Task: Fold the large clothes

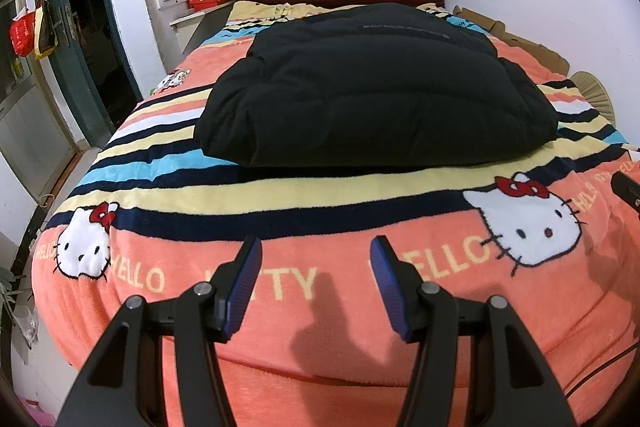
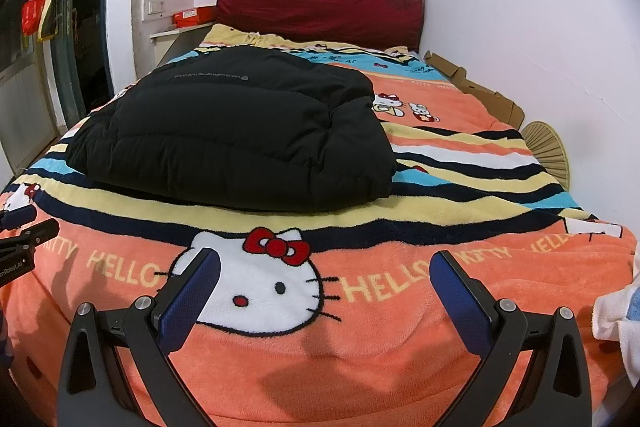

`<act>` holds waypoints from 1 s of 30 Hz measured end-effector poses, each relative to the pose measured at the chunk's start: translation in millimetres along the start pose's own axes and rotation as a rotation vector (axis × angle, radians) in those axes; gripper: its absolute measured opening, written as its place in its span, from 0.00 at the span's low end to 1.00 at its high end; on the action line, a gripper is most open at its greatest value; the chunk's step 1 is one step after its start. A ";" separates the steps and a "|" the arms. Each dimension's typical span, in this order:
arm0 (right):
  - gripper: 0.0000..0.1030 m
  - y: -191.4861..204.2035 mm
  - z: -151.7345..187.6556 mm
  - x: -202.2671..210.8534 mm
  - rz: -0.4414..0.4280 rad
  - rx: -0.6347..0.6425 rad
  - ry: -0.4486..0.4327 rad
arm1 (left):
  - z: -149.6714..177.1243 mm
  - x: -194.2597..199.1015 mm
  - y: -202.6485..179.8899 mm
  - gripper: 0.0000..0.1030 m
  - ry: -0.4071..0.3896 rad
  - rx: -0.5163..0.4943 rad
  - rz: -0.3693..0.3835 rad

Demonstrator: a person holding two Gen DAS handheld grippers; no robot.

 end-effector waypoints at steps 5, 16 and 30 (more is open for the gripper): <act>1.00 0.1 0.2 0.0 0.000 0.002 0.001 | 0.0 -0.3 -0.6 0.53 0.002 -0.001 0.000; 1.00 -0.1 0.3 -0.5 0.000 0.001 0.001 | 2.5 -1.3 -2.5 0.53 0.005 -0.006 0.005; 1.00 -0.6 0.8 -1.4 0.000 0.004 0.002 | 3.8 -1.4 -4.0 0.53 0.007 -0.009 0.006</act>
Point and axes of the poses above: each gripper's, at about its wrist camera, not at the fingertips, and x roughly against the way its jaws point, y to its left, z to its underside, the point moved 6 cm from there along -x, roughly the way its jaws point, and after that the axes turned 5 degrees about z, right-handed, at the moved point
